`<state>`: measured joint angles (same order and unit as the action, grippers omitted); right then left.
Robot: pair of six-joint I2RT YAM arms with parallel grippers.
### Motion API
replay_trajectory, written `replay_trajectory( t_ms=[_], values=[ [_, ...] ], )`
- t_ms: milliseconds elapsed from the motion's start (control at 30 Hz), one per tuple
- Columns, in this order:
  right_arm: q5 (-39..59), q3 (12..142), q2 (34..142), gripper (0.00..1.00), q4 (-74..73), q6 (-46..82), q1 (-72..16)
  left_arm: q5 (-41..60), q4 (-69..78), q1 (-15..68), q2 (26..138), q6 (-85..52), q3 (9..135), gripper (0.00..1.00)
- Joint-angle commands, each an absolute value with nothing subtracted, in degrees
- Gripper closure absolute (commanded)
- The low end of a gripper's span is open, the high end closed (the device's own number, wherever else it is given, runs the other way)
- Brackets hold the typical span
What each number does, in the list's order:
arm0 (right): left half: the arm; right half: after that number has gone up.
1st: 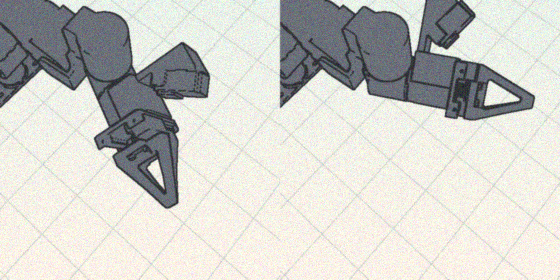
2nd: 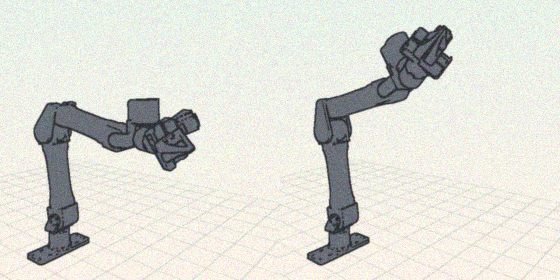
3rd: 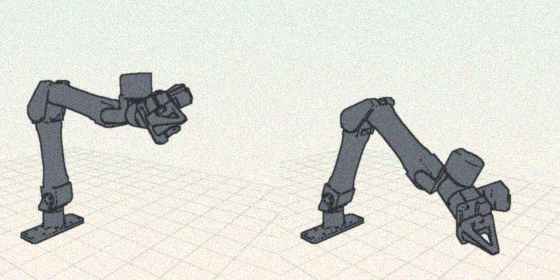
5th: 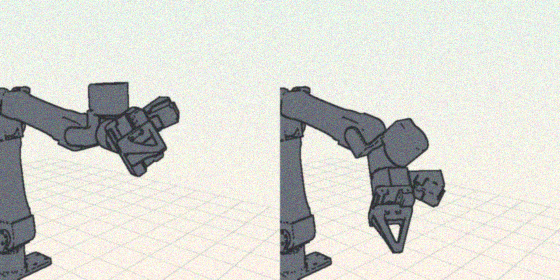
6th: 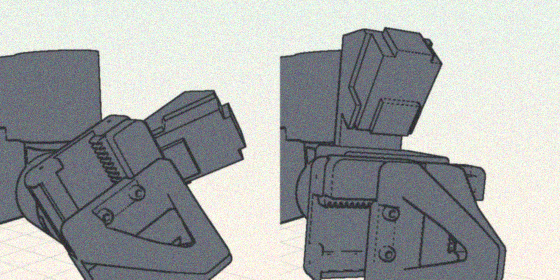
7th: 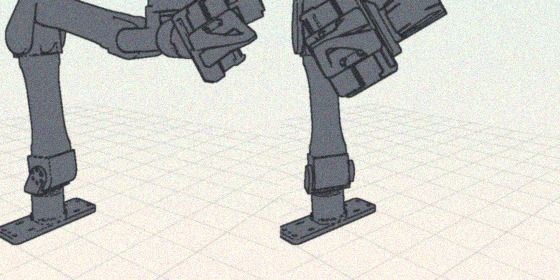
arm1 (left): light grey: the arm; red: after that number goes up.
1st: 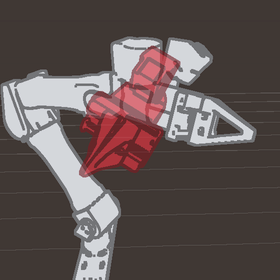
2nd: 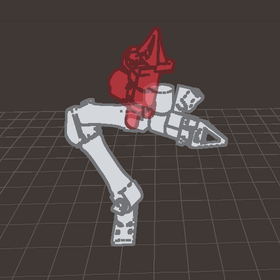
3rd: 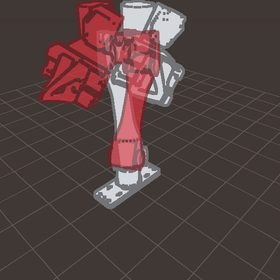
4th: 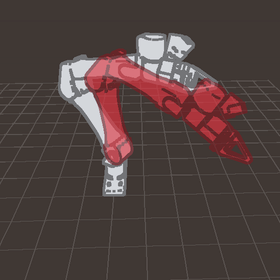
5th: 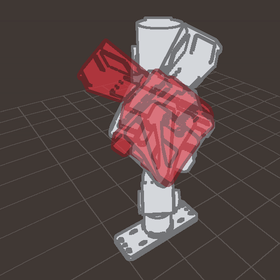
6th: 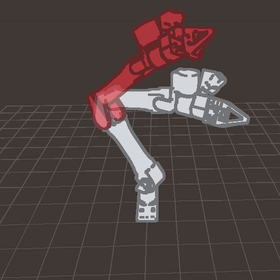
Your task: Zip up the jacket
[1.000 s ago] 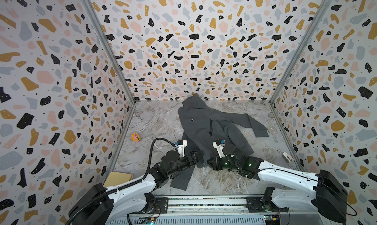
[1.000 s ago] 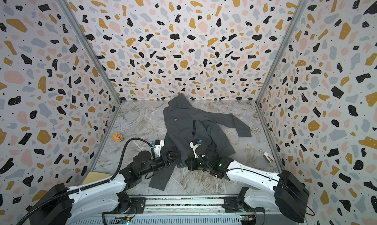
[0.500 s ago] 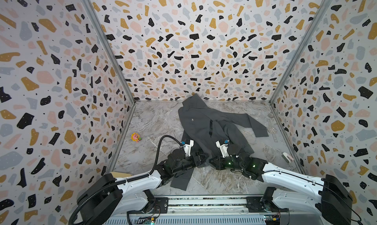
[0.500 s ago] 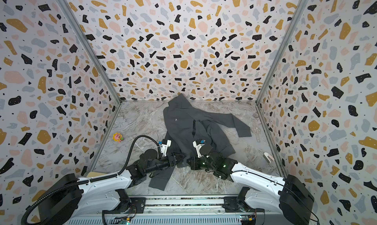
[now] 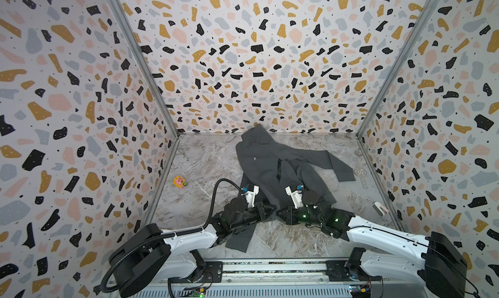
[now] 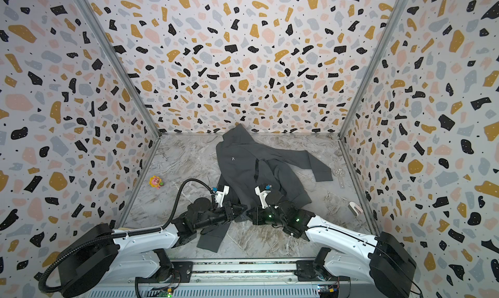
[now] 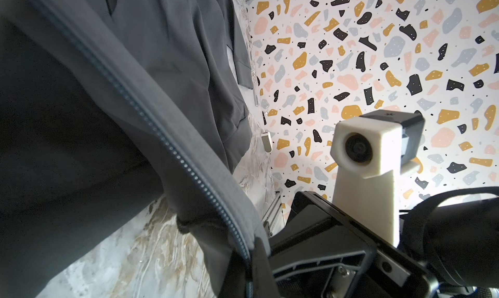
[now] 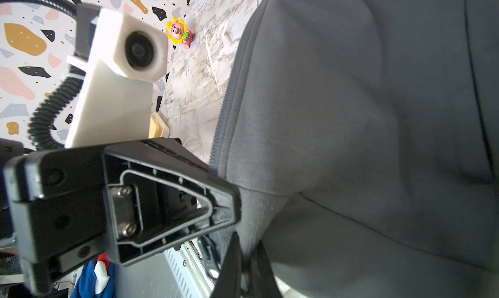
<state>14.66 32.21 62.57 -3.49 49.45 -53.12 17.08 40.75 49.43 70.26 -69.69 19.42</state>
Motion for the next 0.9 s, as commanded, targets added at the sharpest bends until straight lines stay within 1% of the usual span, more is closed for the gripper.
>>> replay_trajectory(
  t_ms=[0, 167, 233, 300, 867],
  values=[
    [17.77, 31.62, 61.12, 0.94, -5.6, 49.61, -52.99, 18.14, 46.98, 50.18, 70.23, -70.15, 19.25, 1.0],
    [19.92, 29.81, 59.62, 0.83, -8.23, 51.04, -51.77, 17.85, 47.66, 50.21, 70.37, -70.25, 18.76, 1.0],
    [20.82, 29.4, 59.33, 0.76, -8.52, 51.37, -51.42, 17.77, 47.89, 50.25, 70.53, -70.39, 18.64, 1.0],
    [21.43, 29.3, 59.49, 0.72, -8.27, 51.69, -51.08, 17.74, 48.23, 50.19, 70.74, -70.48, 18.48, 1.0],
    [25.23, 26.4, 58.82, 0.72, -13.21, 53.39, -49.6, 17.14, 50.01, 50.65, 72.12, -71.08, 17.58, 1.0]
  ],
)
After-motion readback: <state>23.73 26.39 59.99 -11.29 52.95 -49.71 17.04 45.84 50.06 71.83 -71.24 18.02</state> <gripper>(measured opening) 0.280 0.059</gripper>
